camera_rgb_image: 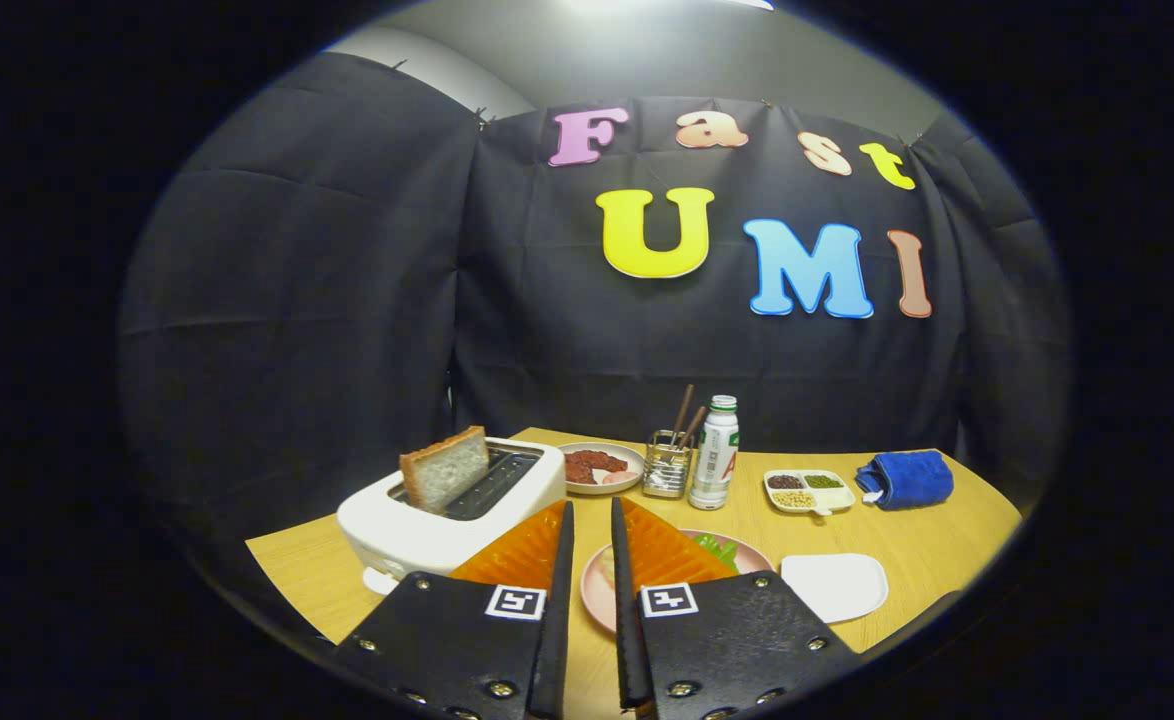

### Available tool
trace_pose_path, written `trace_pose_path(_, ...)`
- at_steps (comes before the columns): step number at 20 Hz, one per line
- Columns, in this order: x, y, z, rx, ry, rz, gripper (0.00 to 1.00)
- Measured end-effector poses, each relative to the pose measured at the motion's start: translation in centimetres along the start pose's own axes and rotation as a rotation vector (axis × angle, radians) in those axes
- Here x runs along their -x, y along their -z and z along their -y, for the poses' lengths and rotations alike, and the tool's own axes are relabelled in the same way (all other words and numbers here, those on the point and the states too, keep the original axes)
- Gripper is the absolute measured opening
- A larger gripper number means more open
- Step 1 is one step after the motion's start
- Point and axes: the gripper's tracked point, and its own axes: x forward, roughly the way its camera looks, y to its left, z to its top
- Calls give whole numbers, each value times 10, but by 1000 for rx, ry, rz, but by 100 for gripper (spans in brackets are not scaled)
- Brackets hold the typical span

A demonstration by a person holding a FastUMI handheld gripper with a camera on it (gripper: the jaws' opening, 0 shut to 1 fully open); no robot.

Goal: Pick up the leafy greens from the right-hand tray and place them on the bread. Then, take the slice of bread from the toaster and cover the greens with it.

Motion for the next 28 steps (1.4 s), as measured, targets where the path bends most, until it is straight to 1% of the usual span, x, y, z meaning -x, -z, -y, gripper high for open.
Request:
trace_pose_path(5, 5, -16, -63, 3, -84, 50, 23)
trace_pose_path(8, -3, -19, -91, 18, -90, 55, 22)
trace_pose_path(10, -11, -13, -107, 11, -94, 34, 23)
trace_pose_path(13, -24, -12, -116, 36, -55, 34, 23)
trace_pose_path(14, -28, -11, -117, 57, -37, 42, 26)
trace_pose_path(16, -36, -8, -118, 89, -9, 49, 28)
trace_pose_path(18, -47, -6, -125, 70, -12, 30, 27)
trace_pose_path(22, -74, 0, -116, 66, 53, -12, 27)
trace_pose_path(23, -79, 3, -118, 57, 48, -26, 27)
trace_pose_path(28, -98, 3, -113, 36, 93, -23, 27)
